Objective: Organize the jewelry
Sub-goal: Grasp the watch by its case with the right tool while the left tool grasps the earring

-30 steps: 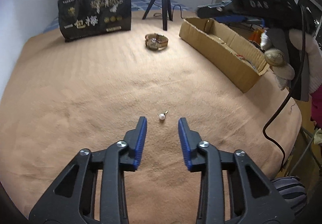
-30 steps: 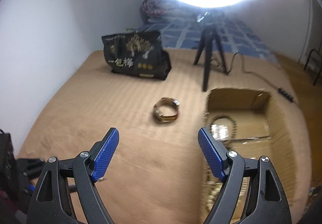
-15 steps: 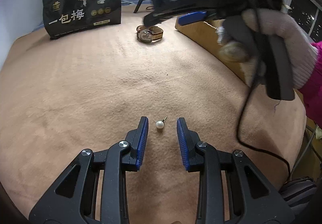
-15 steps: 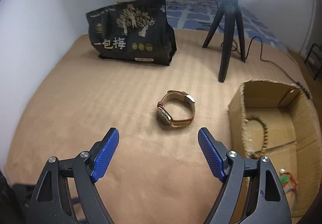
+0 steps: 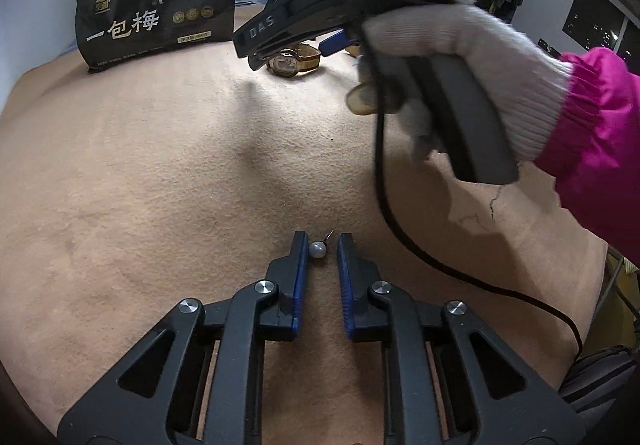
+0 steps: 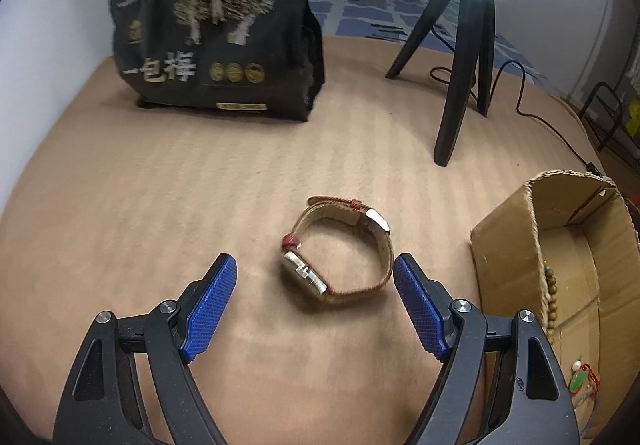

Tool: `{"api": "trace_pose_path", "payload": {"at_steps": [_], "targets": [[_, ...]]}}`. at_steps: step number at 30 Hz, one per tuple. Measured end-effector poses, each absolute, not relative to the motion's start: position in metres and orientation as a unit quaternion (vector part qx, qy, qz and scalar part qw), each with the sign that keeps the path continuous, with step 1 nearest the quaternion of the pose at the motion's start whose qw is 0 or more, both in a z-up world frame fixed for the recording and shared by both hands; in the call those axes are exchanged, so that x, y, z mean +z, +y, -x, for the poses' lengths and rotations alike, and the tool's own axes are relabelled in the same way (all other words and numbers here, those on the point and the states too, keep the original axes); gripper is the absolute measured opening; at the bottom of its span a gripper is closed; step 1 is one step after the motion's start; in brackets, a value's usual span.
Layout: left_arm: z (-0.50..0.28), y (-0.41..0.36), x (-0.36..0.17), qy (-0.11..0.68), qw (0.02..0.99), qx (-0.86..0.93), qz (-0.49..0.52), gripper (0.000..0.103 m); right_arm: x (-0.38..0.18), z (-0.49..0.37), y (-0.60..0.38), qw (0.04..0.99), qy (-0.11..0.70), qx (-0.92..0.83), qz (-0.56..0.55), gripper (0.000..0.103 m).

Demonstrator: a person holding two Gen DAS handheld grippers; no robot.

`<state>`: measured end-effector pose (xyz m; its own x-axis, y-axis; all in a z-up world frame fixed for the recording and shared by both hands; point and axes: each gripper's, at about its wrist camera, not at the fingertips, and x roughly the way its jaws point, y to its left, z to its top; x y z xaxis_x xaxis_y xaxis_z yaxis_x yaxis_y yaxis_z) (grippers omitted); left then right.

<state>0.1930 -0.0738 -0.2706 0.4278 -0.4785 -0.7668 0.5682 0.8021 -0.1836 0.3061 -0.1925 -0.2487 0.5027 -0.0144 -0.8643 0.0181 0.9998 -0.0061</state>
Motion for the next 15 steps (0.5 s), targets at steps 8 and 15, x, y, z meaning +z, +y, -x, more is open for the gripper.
{"api": "trace_pose_path", "payload": {"at_steps": [8,15], "targets": [[-0.19,-0.078,-0.27,0.432,0.846,-0.306,-0.061,0.008,-0.263,-0.312,-0.202,0.867,0.496,-0.026,-0.02,0.065],[-0.19,-0.079,-0.266,0.433,0.848,-0.299,-0.065,0.007,-0.258,-0.302,-0.209,0.869,0.492,-0.008,-0.052,0.057]]}}
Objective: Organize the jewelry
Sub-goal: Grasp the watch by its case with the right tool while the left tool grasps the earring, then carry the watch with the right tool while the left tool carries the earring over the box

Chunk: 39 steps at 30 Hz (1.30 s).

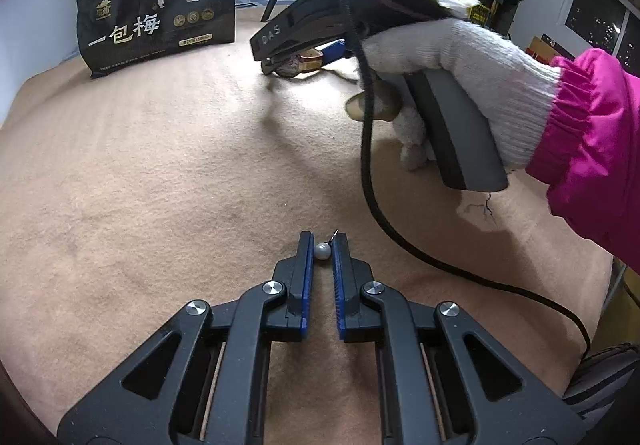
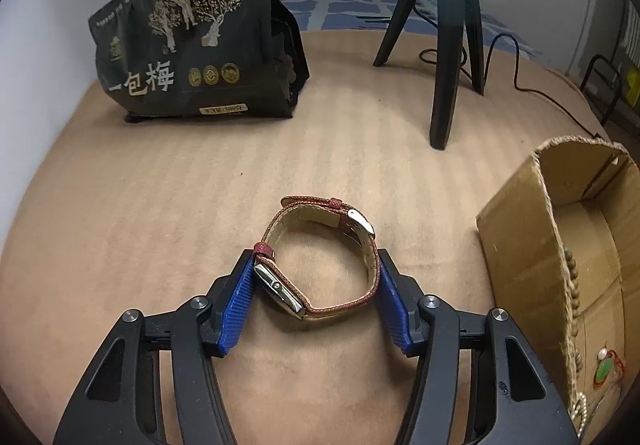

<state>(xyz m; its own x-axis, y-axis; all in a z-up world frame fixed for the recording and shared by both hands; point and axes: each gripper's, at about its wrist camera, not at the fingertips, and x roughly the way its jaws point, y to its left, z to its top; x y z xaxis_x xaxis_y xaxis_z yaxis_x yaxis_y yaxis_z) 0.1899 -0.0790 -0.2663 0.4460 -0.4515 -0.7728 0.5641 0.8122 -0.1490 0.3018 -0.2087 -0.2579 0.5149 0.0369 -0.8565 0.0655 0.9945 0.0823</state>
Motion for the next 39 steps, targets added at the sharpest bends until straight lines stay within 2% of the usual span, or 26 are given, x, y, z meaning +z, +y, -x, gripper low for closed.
{"api": "trace_pose_path", "payload": {"at_steps": [22,39], "targets": [[-0.168,-0.041,-0.237,0.434,0.868,-0.238,-0.039,0.006,-0.185,-0.226,-0.205,0.885,0.456,0.077,-0.044,0.056],[-0.164,-0.068,-0.191,0.394,0.887,-0.24,-0.035,0.006,-0.133,-0.144,-0.279,0.913,0.404,0.04,-0.044,0.056]]}}
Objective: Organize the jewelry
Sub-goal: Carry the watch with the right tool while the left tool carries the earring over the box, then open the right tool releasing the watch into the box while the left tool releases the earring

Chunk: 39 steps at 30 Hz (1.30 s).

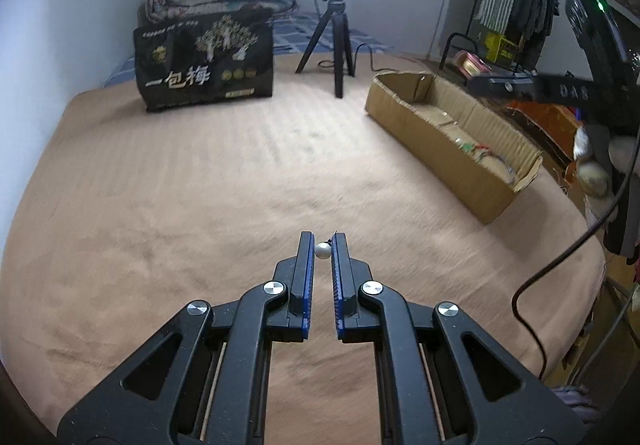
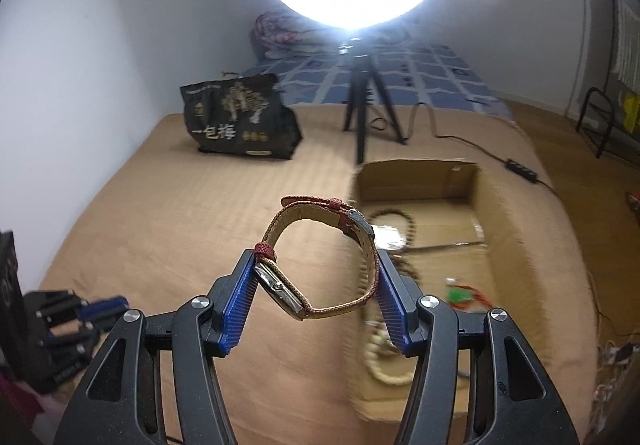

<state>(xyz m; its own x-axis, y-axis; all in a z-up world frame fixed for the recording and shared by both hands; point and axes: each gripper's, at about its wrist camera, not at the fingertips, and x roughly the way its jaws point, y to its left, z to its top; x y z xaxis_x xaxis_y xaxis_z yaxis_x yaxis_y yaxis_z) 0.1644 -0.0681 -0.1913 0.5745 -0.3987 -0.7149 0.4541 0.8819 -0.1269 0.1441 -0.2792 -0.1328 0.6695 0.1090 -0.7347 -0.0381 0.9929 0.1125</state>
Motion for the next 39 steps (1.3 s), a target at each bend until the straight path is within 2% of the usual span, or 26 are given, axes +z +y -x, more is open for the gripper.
{"api": "trace_pose_path", "payload": {"at_steps": [20,39], "targets": [[-0.174,-0.198,-0.135,0.341,0.883,-0.322,-0.021,0.006,-0.117,-0.124,-0.377,0.921,0.386,-0.023,-0.042,0.056],[-0.186,-0.265,-0.148,0.354,0.873,-0.335,-0.019,0.006,-0.133,-0.148,-0.402,0.915,0.399,-0.012,-0.051,0.056]]}}
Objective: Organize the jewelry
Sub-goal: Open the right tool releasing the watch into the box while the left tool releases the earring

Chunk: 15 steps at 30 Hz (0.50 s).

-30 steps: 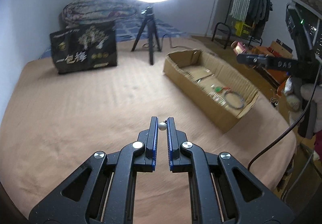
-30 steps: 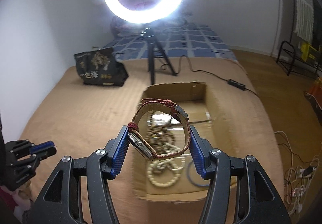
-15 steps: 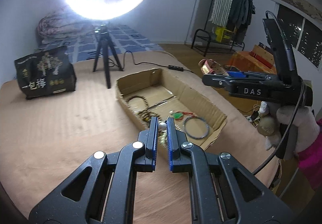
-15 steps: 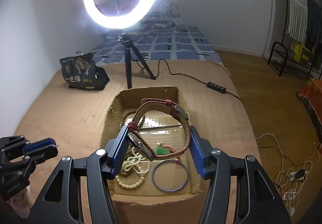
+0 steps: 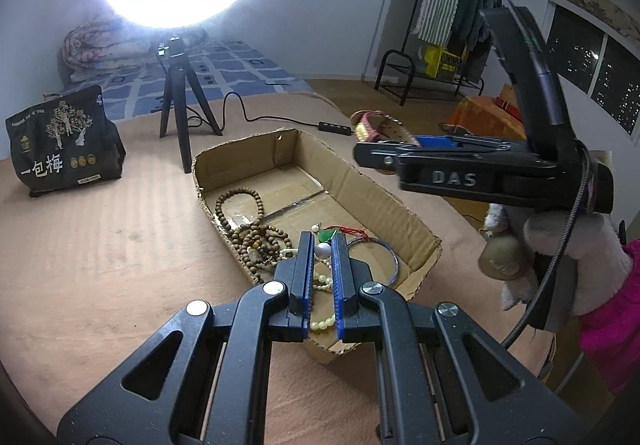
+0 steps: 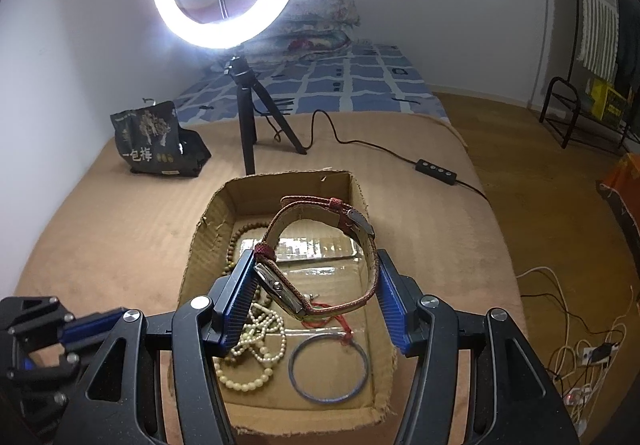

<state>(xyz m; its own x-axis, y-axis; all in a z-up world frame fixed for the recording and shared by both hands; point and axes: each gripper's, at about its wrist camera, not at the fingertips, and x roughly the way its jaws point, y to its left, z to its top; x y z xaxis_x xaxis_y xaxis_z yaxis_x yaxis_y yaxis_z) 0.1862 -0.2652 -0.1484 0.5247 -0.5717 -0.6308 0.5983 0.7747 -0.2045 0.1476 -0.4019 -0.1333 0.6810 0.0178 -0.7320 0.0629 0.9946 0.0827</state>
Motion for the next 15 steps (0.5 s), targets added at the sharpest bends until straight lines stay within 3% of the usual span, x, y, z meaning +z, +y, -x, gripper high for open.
{"api": "trace_pose_path", "payload": {"at_steps": [12,14,15], "targets": [[-0.1914,-0.2709,-0.1515,0.357,0.877,-0.321,-0.024,0.007,-0.1436,-0.1554,-0.4022,0.912,0.405,-0.019,-0.061,0.059],[-0.1928,-0.2703,-0.1518,0.359,0.877,-0.318,-0.023,0.019,-0.1426,-0.1546,-0.4025,0.912,0.405,-0.021,-0.059,0.061],[-0.1924,-0.2694,-0.1513,0.357,0.878,-0.318,-0.021,0.031,-0.1416,-0.1538,-0.4026,0.912,0.405,-0.023,-0.057,0.066]]}}
